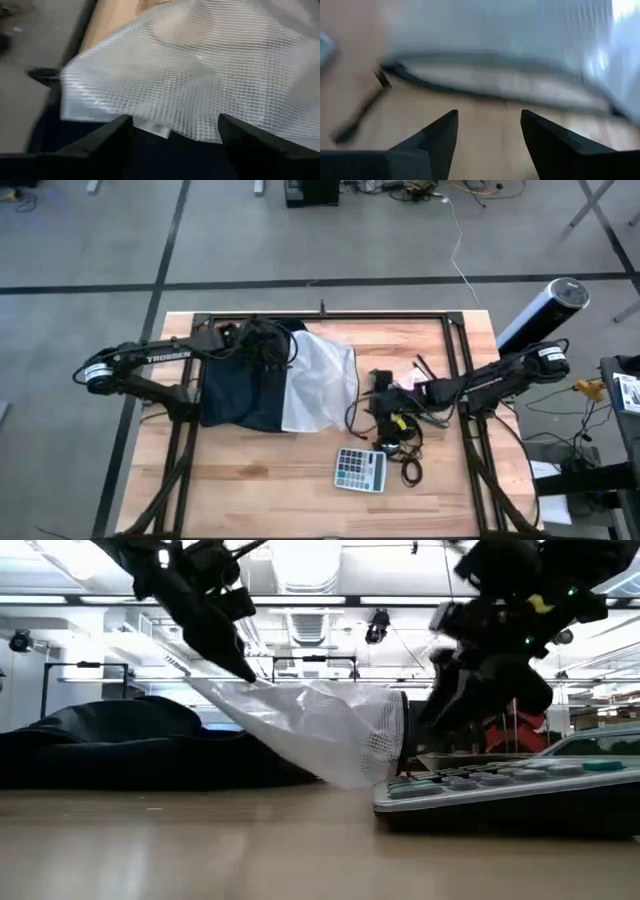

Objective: Unpack backpack
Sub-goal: Put the white calculator into the white zipper pouch

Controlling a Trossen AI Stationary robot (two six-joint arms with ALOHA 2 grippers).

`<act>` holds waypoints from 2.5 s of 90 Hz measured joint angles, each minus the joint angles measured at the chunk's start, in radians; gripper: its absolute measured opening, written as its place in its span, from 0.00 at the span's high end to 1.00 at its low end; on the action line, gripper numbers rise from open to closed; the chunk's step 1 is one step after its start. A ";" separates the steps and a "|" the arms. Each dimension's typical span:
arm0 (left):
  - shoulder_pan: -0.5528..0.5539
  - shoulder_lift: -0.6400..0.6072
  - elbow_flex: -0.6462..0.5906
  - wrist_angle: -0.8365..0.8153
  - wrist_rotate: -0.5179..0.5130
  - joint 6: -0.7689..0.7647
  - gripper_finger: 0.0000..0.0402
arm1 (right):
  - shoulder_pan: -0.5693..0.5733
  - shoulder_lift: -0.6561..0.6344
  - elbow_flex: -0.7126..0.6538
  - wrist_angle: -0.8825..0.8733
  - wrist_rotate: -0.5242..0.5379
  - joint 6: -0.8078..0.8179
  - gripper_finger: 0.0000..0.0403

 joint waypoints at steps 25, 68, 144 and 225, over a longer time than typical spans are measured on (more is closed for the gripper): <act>-0.043 -0.004 0.069 -0.109 -0.162 -0.058 0.30 | 0.038 0.158 0.000 0.262 -0.029 -0.077 0.54; -0.774 0.013 0.085 -0.124 -0.576 -0.431 0.31 | 0.052 0.206 0.247 0.414 -0.023 -0.132 0.60; -1.103 0.773 0.201 0.036 -1.500 -0.782 0.31 | 0.043 0.215 0.315 0.423 0.050 -0.053 0.73; -1.013 0.688 0.131 -0.278 -1.604 -1.173 0.31 | 0.153 0.342 0.514 0.020 0.035 0.111 0.62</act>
